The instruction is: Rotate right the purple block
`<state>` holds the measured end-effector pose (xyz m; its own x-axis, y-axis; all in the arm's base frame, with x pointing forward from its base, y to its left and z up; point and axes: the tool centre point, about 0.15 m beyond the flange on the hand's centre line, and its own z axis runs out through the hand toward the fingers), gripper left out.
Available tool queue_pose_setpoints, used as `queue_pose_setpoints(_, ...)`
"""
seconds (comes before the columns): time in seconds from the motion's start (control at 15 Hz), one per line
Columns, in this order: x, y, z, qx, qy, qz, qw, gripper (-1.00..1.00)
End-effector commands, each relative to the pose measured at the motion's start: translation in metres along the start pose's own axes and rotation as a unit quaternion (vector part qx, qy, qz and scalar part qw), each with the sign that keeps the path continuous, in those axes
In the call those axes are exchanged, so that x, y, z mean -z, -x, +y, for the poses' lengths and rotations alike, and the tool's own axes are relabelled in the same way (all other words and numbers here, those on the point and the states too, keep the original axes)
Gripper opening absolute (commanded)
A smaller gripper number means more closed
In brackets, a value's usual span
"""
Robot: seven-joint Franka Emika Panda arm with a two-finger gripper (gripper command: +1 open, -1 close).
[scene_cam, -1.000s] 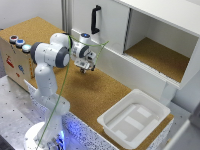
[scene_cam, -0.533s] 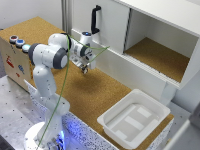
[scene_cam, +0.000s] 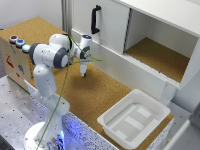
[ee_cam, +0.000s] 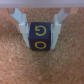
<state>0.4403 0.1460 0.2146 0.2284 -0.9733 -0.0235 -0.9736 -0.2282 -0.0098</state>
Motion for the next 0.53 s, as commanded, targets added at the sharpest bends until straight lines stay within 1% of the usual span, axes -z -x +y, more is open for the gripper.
queue_pose_setpoints(0.0, -0.005, -0.004, -0.014, -0.088, -0.024, -0.038, 0.995, 1.00)
queue_pose_setpoints(0.07, -0.003, -0.005, -0.012, -0.088, -0.013, -0.039, 0.995, 1.00)
queue_pose_setpoints(0.2, 0.000, -0.006, -0.007, -0.097, -0.018, -0.035, 0.994, 1.00)
queue_pose_setpoints(0.27, 0.003, -0.010, -0.007, -0.085, -0.021, -0.028, 0.996, 1.00)
queue_pose_setpoints(0.33, 0.007, -0.013, -0.010, -0.065, -0.031, -0.026, 0.997, 1.00)
queue_pose_setpoints(0.4, 0.021, -0.025, -0.023, 0.023, -0.016, 0.012, 1.000, 1.00)
queue_pose_setpoints(0.47, 0.028, -0.030, -0.016, 0.020, -0.030, 0.017, 0.999, 1.00)
